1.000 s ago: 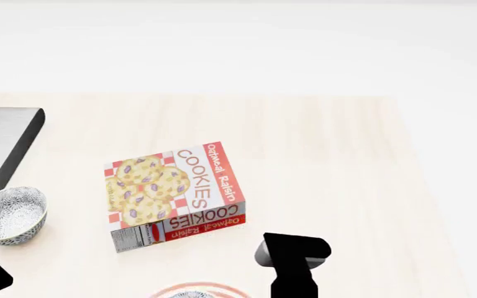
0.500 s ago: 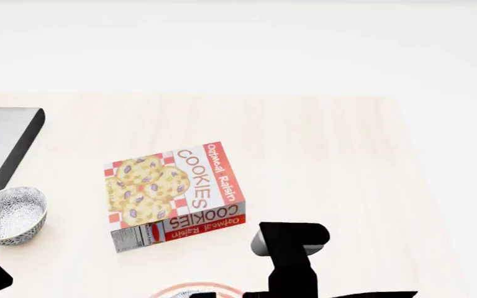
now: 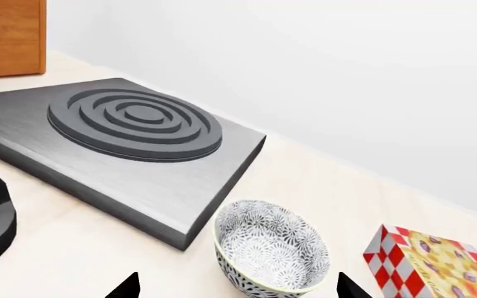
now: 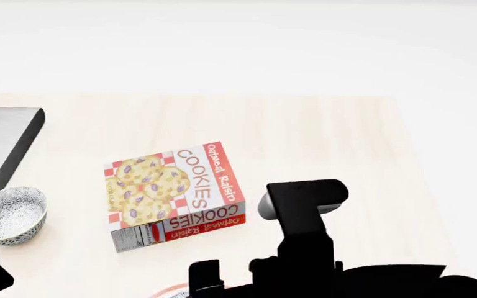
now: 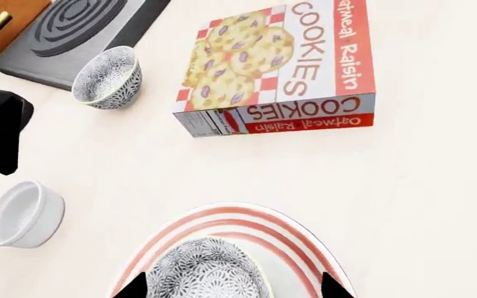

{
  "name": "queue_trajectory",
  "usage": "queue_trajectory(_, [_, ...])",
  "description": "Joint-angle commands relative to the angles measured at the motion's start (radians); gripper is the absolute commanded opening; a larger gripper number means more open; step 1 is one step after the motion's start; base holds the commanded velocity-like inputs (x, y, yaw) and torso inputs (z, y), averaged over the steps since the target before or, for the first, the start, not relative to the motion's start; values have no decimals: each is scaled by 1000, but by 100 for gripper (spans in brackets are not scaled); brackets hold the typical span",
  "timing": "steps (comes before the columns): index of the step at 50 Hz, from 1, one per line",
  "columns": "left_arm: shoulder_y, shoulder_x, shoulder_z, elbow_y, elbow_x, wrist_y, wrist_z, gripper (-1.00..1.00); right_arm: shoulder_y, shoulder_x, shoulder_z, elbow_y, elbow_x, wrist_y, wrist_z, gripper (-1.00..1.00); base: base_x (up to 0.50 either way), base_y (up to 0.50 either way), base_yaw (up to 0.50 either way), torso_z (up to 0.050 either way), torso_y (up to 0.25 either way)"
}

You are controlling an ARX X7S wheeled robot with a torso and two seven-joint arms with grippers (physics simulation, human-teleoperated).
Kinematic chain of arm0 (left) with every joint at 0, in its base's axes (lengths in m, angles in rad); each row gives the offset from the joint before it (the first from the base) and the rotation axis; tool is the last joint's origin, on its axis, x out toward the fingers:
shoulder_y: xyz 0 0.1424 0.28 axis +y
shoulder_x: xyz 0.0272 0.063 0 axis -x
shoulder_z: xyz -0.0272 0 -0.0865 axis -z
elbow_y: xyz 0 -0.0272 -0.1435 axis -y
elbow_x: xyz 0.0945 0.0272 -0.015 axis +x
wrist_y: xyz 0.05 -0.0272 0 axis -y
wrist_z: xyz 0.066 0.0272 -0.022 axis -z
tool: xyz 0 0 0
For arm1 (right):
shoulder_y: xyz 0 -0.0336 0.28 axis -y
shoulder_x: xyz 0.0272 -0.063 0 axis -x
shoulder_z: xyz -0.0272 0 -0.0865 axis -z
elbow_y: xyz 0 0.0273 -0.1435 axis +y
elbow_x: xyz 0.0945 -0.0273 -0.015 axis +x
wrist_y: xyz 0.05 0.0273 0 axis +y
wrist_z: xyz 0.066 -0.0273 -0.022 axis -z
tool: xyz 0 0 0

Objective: Pick the akita bowl next to the plate and place it on the plate.

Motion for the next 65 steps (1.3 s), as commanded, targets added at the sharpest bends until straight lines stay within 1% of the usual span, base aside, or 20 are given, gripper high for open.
queue_trajectory(1, [3,-4,2,11,-4,-4,-6,100,-11,27,24,-113,41,-4,61,100,0,0,0,0,0])
queue_trajectory(3, [2,-4,3,9,-3,-3,-6,100,-20,37,7,-145,-8,-25,52,100,0,0,0,0,0])
queue_trajectory(7, [3,-5,3,12,-4,-4,-7,100,-47,41,13,-195,-21,-54,52,100,0,0,0,0,0])
queue_trajectory(15, [9,-8,4,22,-6,-5,-12,100,-102,72,-27,-292,-166,-149,-3,100,0,0,0,0,0])
queue_trajectory(17, [8,-7,5,18,-5,-2,-10,100,-131,93,-57,-353,-285,-248,-59,100,0,0,0,0,0])
queue_trajectory(20, [5,-6,6,8,-3,4,-6,100,-159,90,-48,-352,-287,-265,-51,100,0,0,0,0,0])
queue_trajectory(22, [6,-7,6,11,-5,2,-8,100,-200,102,-74,-394,-401,-378,-101,100,0,0,0,0,0])
queue_trajectory(27, [4,-8,7,7,-5,4,-7,100,-246,92,-39,-410,-429,-439,-69,100,0,0,0,0,0])
queue_trajectory(32, [5,-8,8,6,-5,5,-7,100,-324,82,-2,-425,-501,-576,-90,100,0,0,0,0,0])
queue_trajectory(34, [5,-8,9,5,-4,7,-7,100,-352,91,-15,-433,-542,-611,-109,100,0,0,0,0,0])
queue_trajectory(37, [8,-9,10,11,-6,5,-10,100,-366,95,-11,-426,-530,-605,-107,100,0,0,0,0,0])
queue_trajectory(38, [8,-10,10,15,-7,3,-12,100,-384,91,-9,-432,-579,-652,-102,100,0,0,0,0,0])
queue_trajectory(41, [8,-10,10,15,-5,3,-14,100,-395,95,-11,-429,-602,-663,-92,100,0,0,0,0,0])
queue_trajectory(43, [8,-11,11,15,-5,3,-14,100,-428,98,-32,-428,-704,-745,-92,100,0,0,0,0,0])
queue_trajectory(48, [10,-12,13,18,-5,4,-15,100,-455,85,-30,-396,-749,-763,-46,100,0,0,0,0,0])
queue_trajectory(50, [10,-12,15,17,-3,6,-15,100,-465,86,-54,-375,-816,-811,-49,100,0,0,0,0,0])
queue_trajectory(56, [9,-11,16,12,-3,10,-13,100,-485,80,-58,-355,-875,-872,-35,100,0,0,0,0,0])
queue_trajectory(57, [9,-12,17,15,-4,9,-14,100,-494,77,-57,-345,-911,-891,-9,100,0,0,0,0,0])
queue_trajectory(60, [5,-12,13,8,-9,9,-13,100,-501,82,-78,-341,-969,-889,29,100,0,0,0,0,0])
queue_trajectory(65, [5,-13,16,8,-7,12,-13,100,-518,86,-72,-338,-993,-907,50,100,0,0,0,0,0])
